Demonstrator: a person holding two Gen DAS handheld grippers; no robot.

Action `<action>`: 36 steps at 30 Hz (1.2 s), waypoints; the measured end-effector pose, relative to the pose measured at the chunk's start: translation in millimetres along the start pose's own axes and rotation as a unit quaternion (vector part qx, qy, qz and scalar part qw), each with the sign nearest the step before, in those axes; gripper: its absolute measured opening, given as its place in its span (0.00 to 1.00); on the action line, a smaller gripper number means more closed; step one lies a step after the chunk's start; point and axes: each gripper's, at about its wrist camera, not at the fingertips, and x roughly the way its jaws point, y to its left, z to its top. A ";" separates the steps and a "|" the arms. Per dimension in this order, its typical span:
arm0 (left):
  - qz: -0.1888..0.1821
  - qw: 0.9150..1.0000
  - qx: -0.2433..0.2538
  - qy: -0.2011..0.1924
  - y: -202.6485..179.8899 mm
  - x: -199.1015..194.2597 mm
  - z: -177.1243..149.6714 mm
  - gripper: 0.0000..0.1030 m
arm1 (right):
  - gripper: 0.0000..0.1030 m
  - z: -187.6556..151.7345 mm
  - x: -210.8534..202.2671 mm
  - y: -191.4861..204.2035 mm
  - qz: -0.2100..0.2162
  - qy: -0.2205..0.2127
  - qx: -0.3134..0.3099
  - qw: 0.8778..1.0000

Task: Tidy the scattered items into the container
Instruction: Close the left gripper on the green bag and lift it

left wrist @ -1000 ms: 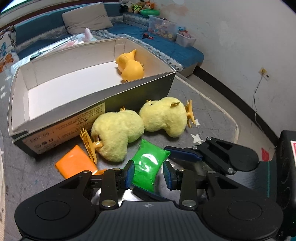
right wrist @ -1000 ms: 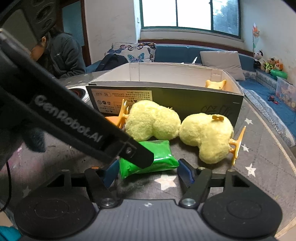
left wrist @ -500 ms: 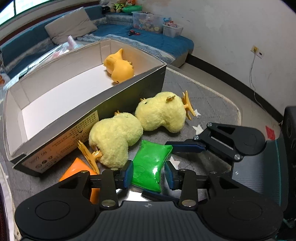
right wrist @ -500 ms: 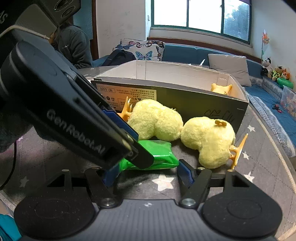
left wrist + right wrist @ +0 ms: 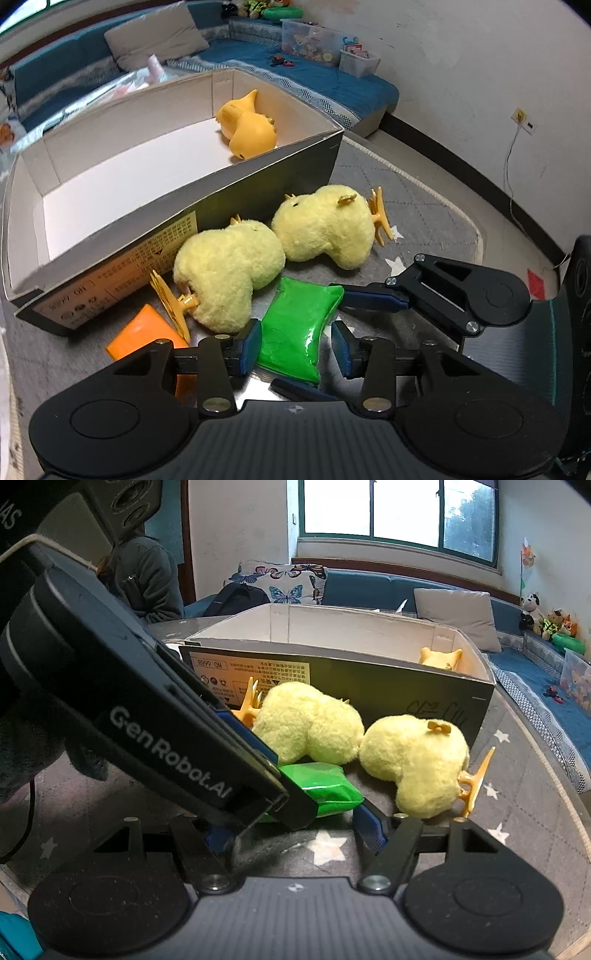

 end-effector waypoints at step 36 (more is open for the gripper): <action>-0.048 0.995 -0.085 0.011 30.3 -8.0 8.8 0.33 | 0.67 16.3 5.2 3.1 0.002 -0.033 0.023 0.999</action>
